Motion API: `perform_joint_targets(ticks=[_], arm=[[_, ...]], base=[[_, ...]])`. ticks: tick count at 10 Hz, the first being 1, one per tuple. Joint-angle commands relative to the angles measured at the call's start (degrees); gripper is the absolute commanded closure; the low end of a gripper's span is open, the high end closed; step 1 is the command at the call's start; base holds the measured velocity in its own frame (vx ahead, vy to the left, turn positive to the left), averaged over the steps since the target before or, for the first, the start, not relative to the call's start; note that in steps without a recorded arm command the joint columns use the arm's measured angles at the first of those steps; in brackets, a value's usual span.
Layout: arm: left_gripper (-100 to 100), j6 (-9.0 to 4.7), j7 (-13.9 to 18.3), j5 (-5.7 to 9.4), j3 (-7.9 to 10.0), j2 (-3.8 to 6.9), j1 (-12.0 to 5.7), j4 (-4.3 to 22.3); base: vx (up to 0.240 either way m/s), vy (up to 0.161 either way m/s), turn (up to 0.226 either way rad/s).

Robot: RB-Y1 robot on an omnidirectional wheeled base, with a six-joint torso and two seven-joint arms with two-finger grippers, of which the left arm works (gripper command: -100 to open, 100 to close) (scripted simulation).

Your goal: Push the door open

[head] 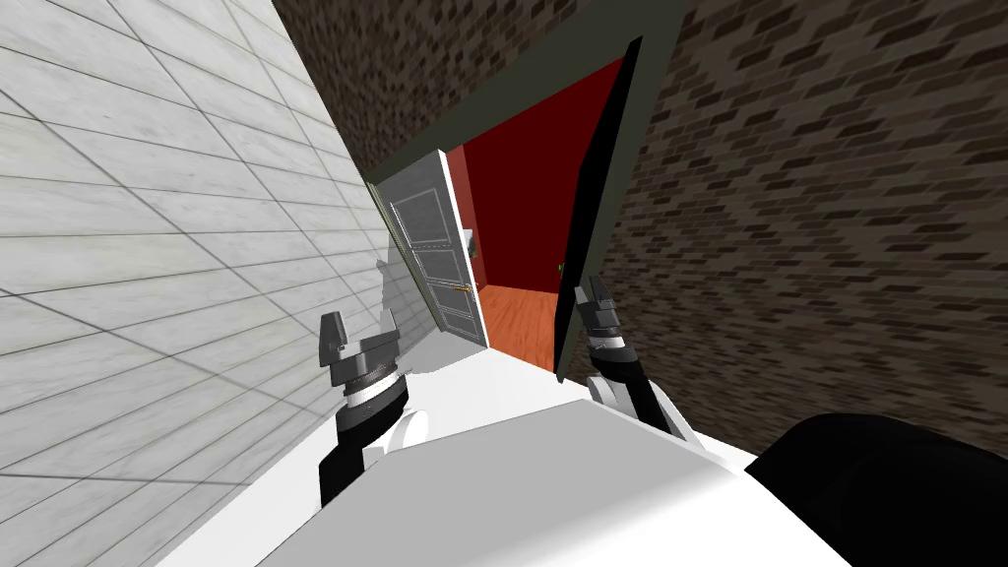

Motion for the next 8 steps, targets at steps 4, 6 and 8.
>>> perform_joint_targets(ticks=[4,6,8], arm=[[-100,0.59,0.98,-0.7,-0.72,1.03,-2.24,3.82],[-100,1.1,1.82,-1.3,-1.34,1.76,-4.17,7.12],[-100,1.49,2.47,-1.77,-1.83,2.27,-5.68,9.69]], base=[[0.045,0.049,-0.006],[0.075,0.089,-0.009],[0.063,0.077,-0.009]])
